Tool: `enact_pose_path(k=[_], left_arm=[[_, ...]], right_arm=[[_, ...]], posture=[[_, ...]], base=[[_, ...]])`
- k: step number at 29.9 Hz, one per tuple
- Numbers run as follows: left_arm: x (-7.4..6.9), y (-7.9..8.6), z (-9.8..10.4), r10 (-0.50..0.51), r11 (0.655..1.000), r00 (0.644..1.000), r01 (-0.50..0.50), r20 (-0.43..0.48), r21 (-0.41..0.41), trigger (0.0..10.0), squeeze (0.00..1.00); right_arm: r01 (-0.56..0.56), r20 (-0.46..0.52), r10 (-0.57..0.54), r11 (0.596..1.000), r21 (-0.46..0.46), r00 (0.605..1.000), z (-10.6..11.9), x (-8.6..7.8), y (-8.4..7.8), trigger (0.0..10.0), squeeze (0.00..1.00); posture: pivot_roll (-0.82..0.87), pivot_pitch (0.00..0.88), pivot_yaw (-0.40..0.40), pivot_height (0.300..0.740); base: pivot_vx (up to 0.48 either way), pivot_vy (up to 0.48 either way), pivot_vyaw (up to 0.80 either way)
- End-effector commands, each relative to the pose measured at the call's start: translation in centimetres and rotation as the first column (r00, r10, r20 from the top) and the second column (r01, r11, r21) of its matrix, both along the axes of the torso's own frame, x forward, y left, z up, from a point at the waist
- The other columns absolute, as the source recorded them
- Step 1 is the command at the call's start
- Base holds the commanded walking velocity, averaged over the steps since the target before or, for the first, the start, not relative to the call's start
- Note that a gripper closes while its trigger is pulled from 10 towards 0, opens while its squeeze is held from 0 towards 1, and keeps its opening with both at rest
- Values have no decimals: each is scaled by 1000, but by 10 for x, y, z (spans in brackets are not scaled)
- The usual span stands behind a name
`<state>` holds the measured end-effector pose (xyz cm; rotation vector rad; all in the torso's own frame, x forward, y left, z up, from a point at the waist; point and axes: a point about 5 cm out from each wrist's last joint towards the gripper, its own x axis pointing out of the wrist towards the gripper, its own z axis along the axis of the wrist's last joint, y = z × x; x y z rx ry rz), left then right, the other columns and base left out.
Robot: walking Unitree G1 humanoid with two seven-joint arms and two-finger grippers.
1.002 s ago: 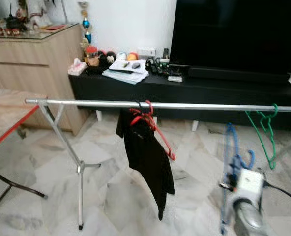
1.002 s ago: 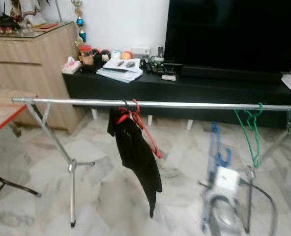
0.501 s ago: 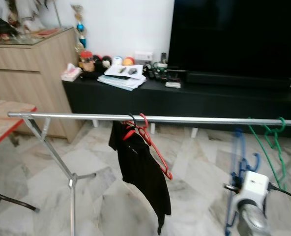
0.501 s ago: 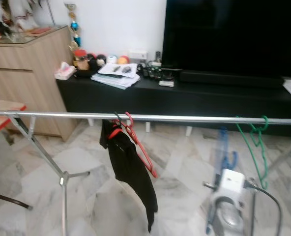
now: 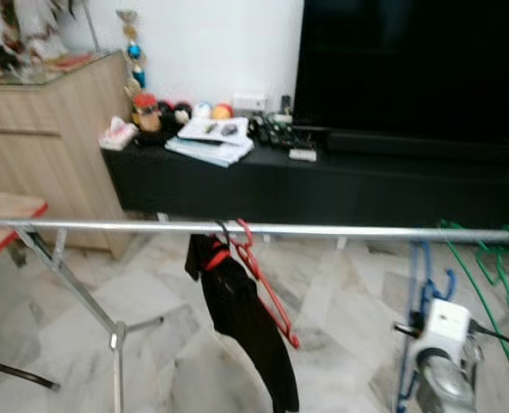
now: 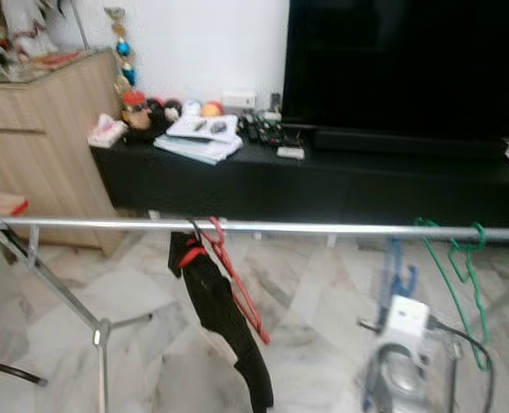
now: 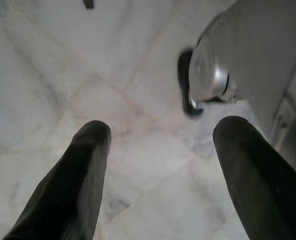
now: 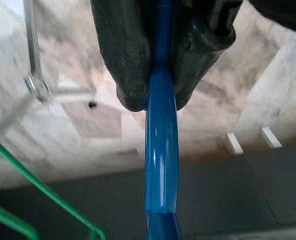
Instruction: Hang hanger
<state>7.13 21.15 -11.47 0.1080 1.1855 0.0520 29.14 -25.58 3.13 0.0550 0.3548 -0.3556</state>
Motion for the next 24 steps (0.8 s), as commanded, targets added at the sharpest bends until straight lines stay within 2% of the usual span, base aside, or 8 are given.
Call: enact_pose_path(k=[1,10,18,22,24], left_arm=[[-4,5,0,-6,1000,1000,7,-18,9,10000,0],[-2,6,0,-7,1000,1000,7,-18,12,10000,0],[-1,6,1,-7,1000,1000,7,-19,11,10000,0],[-2,6,1,6,1000,1000,-6,-14,13,10000,0],[-3,6,0,8,1000,1000,-8,-15,13,10000,0]], right_arm=[[-39,-3,39,999,11,999,0,6,12,10000,0],[-67,3,67,998,21,998,15,26,15,10000,0],[-62,-46,66,995,77,997,24,44,23,10000,0],[-95,31,93,993,69,995,34,50,26,10000,0],[-111,63,108,993,45,992,33,48,26,10000,0]], posture=[[84,0,-14,740],[88,0,-9,740],[100,0,-11,740],[109,0,-16,740],[107,0,-18,740]], base=[[0,0,0],[0,0,0],[0,0,0],[0,0,0],[0,0,0]])
